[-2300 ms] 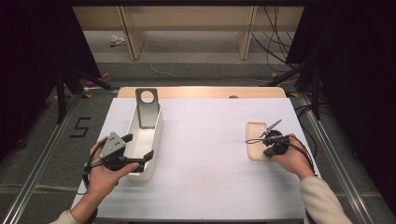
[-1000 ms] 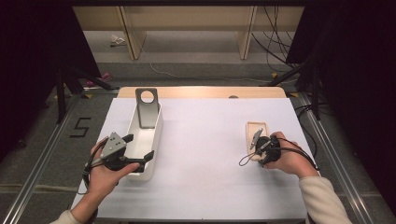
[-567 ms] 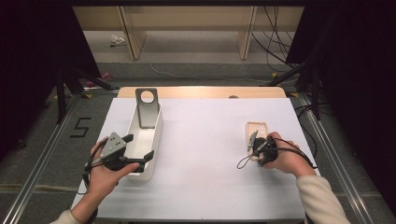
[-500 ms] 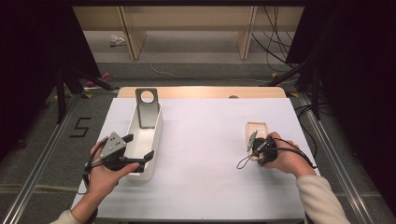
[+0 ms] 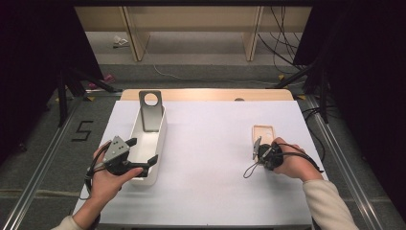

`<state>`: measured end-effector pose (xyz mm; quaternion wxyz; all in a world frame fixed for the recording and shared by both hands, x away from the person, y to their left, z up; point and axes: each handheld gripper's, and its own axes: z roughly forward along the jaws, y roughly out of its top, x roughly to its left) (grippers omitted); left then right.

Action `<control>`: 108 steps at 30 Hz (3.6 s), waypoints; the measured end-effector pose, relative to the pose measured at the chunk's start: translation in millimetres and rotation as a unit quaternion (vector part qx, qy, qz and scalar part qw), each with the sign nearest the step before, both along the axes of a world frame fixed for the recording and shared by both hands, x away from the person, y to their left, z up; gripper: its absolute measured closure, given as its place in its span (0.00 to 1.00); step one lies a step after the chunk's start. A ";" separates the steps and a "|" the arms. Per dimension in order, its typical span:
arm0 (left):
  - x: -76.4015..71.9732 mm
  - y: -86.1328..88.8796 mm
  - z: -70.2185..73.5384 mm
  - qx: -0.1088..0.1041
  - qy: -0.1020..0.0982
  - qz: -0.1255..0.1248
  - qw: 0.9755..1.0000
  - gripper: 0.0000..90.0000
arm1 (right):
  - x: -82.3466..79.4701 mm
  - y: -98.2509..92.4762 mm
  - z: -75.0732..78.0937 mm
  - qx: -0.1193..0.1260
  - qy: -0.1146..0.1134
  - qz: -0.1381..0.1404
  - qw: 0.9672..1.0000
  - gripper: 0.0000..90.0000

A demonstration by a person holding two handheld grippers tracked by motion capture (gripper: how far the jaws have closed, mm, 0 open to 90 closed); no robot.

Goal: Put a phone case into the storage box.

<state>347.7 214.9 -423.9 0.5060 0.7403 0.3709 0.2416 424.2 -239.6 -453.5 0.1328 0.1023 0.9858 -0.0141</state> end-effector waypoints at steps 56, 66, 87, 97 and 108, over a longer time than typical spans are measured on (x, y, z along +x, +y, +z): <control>-0.3 1.4 1.1 -0.003 -0.001 0.002 1.000 0.04 | -13.2 5.8 25.2 0.213 -0.047 -0.018 0.976 0.97; -0.1 1.4 0.8 -0.002 -0.001 0.002 1.000 0.04 | -19.7 20.5 25.6 0.265 -0.043 0.000 0.963 0.97; -0.5 1.1 1.0 -0.001 -0.002 0.004 1.000 0.05 | -32.4 49.2 30.7 0.307 -0.038 0.039 0.950 0.97; -0.5 0.9 1.2 0.000 -0.003 0.003 1.000 0.05 | -37.9 59.6 32.3 0.316 -0.037 0.052 0.947 0.97; -1.2 -1.0 2.0 -0.001 -0.001 0.001 1.000 0.05 | -41.5 66.6 33.0 0.319 -0.039 0.063 0.945 0.97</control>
